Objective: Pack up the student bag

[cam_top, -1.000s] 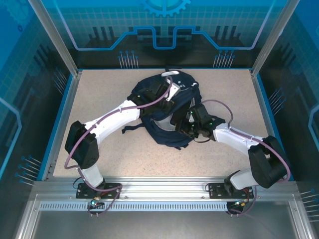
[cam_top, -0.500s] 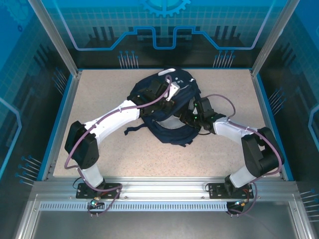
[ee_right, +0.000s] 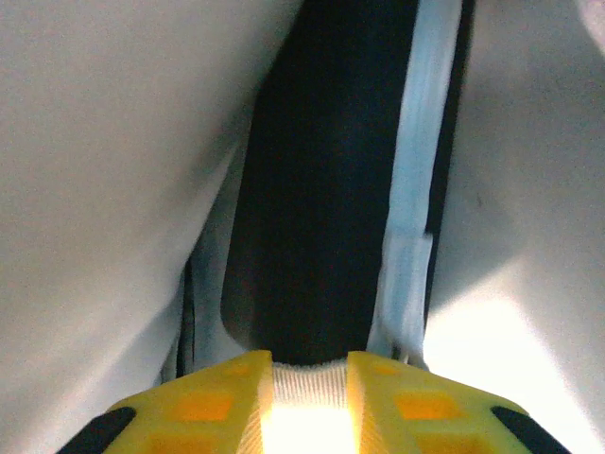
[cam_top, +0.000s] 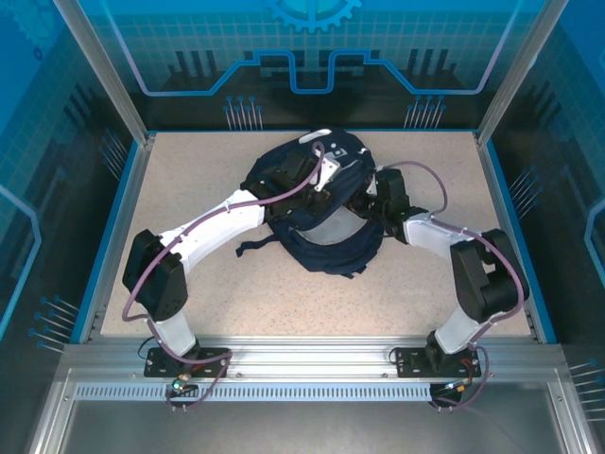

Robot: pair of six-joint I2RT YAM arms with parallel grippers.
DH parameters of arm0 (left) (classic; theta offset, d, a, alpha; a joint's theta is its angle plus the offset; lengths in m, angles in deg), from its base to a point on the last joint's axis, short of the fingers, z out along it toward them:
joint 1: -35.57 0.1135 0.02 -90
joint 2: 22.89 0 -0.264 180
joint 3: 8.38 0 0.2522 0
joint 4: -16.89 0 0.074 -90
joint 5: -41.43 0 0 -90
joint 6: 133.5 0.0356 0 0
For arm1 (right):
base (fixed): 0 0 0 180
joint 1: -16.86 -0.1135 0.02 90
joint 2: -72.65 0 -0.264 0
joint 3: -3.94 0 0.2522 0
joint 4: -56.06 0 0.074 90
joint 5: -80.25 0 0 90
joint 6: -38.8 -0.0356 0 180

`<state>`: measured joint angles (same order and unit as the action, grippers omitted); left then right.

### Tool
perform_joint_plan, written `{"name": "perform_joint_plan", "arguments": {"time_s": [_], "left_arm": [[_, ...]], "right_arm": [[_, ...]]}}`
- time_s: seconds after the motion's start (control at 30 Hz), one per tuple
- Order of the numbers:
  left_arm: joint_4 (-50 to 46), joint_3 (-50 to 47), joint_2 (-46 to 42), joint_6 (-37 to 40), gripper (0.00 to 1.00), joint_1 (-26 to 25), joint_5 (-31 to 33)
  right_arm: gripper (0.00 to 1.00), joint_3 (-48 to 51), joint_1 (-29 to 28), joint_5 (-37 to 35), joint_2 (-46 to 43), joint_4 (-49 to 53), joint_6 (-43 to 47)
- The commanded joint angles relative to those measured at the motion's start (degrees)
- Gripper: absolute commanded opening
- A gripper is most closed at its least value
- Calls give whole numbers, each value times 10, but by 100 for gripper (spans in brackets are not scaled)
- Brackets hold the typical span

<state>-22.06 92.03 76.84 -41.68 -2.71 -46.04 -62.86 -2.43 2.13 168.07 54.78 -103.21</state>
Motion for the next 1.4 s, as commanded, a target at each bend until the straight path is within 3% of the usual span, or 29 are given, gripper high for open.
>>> {"name": "perform_joint_plan", "arguments": {"time_s": [0.0,0.23,0.43,0.53,0.7,0.73,0.83,0.9,0.97,1.13,1.23,1.37], "left_arm": [[16,11,-25,-27,0,-3,-37],[25,11,-20,-53,0,-3,-35],[32,11,-6,-62,0,-3,-45],[39,16,9,-74,0,-3,-62],[53,26,38,-111,0,-4,-85],[50,31,42,-122,3,-4,-85],[48,31,41,-159,36,-1,-78],[53,20,30,-192,55,8,-76],[65,-7,10,-229,66,24,-79],[100,-125,-63,-328,76,73,-78],[123,-211,-111,-389,76,116,-87],[182,-323,-154,-462,71,167,-113]], "right_arm": [[24,-35,7,19,50,-76,-19],[20,-70,12,68,113,-138,-56],[31,22,33,96,18,-101,-51],[36,90,40,97,-57,-30,-28],[46,164,40,0,-192,161,29],[48,167,40,-35,-218,212,35],[56,151,29,-141,-275,371,46],[59,144,21,-156,-302,406,49],[64,133,-2,-163,-323,411,55],[83,84,-61,-165,-311,405,74],[92,54,-93,-158,-277,395,82],[95,8,-138,-166,-229,395,86]]}}
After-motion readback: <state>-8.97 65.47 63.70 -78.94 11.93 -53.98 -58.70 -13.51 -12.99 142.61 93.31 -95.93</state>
